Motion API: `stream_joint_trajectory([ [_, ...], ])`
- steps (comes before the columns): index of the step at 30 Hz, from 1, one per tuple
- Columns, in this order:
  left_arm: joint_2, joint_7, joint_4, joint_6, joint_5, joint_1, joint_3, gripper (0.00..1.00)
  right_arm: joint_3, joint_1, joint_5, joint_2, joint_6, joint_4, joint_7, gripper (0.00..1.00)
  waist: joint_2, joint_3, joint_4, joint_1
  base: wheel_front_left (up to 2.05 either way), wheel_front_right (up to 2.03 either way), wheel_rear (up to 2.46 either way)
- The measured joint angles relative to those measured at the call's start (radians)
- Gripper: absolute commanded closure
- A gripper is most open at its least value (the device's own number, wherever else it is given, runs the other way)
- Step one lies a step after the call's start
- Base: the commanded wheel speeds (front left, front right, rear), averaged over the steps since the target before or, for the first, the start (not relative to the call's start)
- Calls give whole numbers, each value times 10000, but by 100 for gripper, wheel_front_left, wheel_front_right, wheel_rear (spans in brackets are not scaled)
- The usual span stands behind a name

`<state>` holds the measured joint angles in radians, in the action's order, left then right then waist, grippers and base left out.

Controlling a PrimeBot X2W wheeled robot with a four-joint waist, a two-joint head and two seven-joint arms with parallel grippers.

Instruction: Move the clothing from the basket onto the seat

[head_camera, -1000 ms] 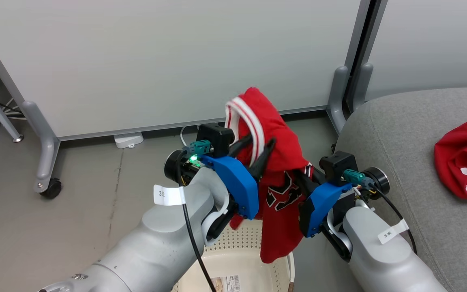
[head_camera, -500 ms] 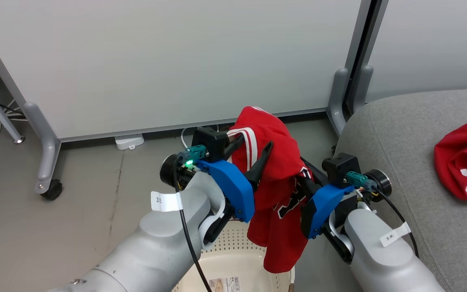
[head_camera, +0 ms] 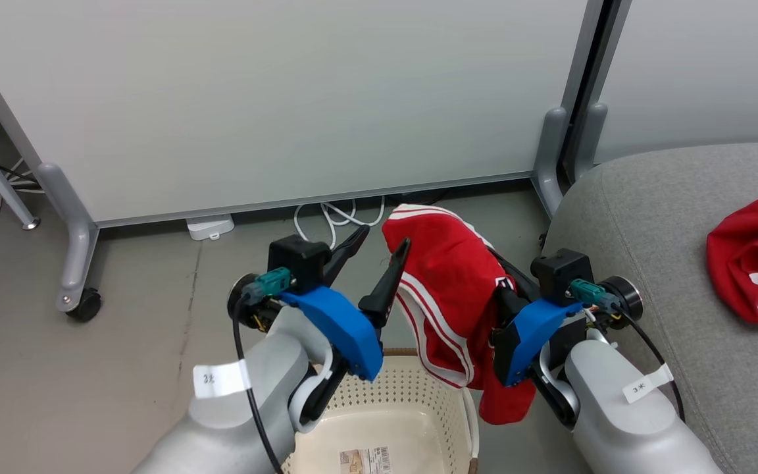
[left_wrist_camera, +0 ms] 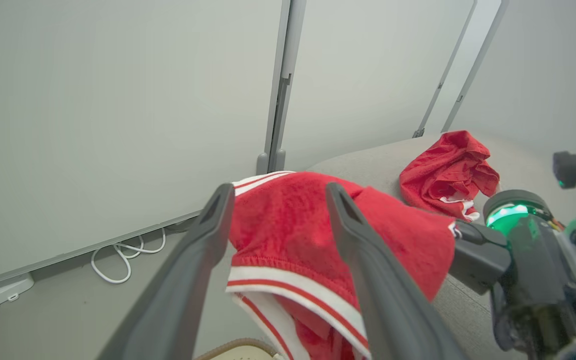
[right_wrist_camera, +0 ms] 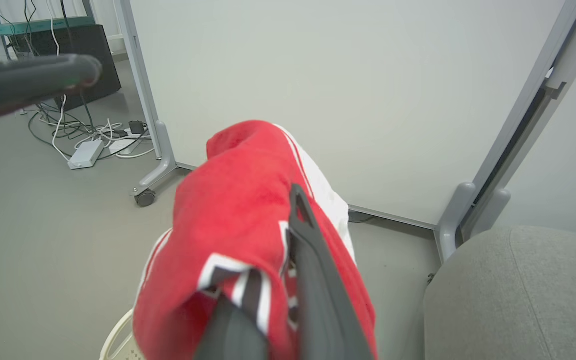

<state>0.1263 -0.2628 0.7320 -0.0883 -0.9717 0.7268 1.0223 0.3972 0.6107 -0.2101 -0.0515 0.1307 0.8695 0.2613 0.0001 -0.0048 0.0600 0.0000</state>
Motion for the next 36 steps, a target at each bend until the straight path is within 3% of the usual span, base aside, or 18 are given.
stream_joint_trajectory([
  [6, 483, -2, -1526, 82, 1964, -1638, -1837, 0, -50, -53, 59, 2, 0, -148, 0, 100, 0, 39, -57, 0, 0, 0, 0],
  [14, 637, -2, -2700, -198, 3816, -3206, -3404, 0, -167, -53, 105, 2, 0, -180, 0, 100, 0, 109, -79, 0, 0, 0, 0],
  [25, 543, -2, -3273, -407, 4968, -4738, -4893, 0, -215, -80, 146, 0, 0, -188, 0, 100, -1, 111, -124, 0, 0, 0, 0],
  [36, 380, -2, -3471, -408, 5076, -5113, -5193, 0, -408, -109, 232, 0, 0, -199, 0, 100, -1, 111, -112, 0, 0, 0, 0],
])
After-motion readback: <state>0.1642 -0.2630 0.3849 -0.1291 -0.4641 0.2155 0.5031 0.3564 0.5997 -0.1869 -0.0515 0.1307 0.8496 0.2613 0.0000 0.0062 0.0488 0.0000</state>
